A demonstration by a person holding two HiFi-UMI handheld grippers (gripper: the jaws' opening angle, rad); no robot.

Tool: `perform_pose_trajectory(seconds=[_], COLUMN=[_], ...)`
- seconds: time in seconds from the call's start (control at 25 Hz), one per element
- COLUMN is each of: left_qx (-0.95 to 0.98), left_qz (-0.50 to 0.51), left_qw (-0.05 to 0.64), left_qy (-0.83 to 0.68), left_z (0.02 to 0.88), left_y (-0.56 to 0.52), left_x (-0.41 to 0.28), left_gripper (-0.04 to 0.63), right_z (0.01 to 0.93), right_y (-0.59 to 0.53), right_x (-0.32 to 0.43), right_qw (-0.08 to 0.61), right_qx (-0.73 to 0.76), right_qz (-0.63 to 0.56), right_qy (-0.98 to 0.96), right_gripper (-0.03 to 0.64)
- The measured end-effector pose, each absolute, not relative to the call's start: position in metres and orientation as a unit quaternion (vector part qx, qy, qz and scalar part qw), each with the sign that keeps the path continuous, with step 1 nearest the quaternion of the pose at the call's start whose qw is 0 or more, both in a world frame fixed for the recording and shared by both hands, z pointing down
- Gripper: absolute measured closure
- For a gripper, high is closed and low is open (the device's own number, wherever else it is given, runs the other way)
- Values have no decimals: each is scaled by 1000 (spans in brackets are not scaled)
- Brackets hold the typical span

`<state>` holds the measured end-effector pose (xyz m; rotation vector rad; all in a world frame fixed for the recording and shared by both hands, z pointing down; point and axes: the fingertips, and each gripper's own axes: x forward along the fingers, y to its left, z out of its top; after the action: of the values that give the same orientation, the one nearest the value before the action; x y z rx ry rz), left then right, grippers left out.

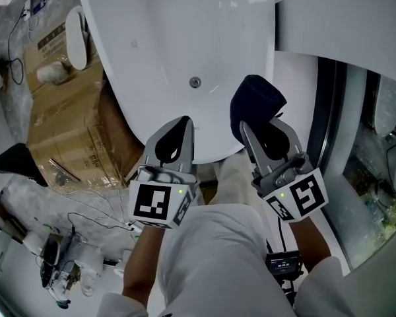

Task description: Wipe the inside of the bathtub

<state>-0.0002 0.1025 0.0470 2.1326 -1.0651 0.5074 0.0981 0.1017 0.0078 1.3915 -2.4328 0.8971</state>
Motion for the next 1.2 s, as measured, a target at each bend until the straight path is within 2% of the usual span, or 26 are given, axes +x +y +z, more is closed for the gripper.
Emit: perform_pose_trajectory(seconds=[0.24, 0.4, 1.2], left_qx=[830, 825, 818], left_qz=[218, 206, 210], left_qw=[320, 345, 356], left_qy=[-401, -397, -401], left_z=[76, 95, 182], left_y=[100, 99, 67], left_x=[15, 24, 35], left_gripper=[595, 595, 595], right_z=[35, 57, 162], right_y=[91, 83, 52], right_x=[106, 109, 109], right_qw=[104, 109, 116], right_qx=[474, 471, 495], right_qz=[304, 305, 324], right_qy=[-820, -820, -798], right_gripper=[557, 557, 557])
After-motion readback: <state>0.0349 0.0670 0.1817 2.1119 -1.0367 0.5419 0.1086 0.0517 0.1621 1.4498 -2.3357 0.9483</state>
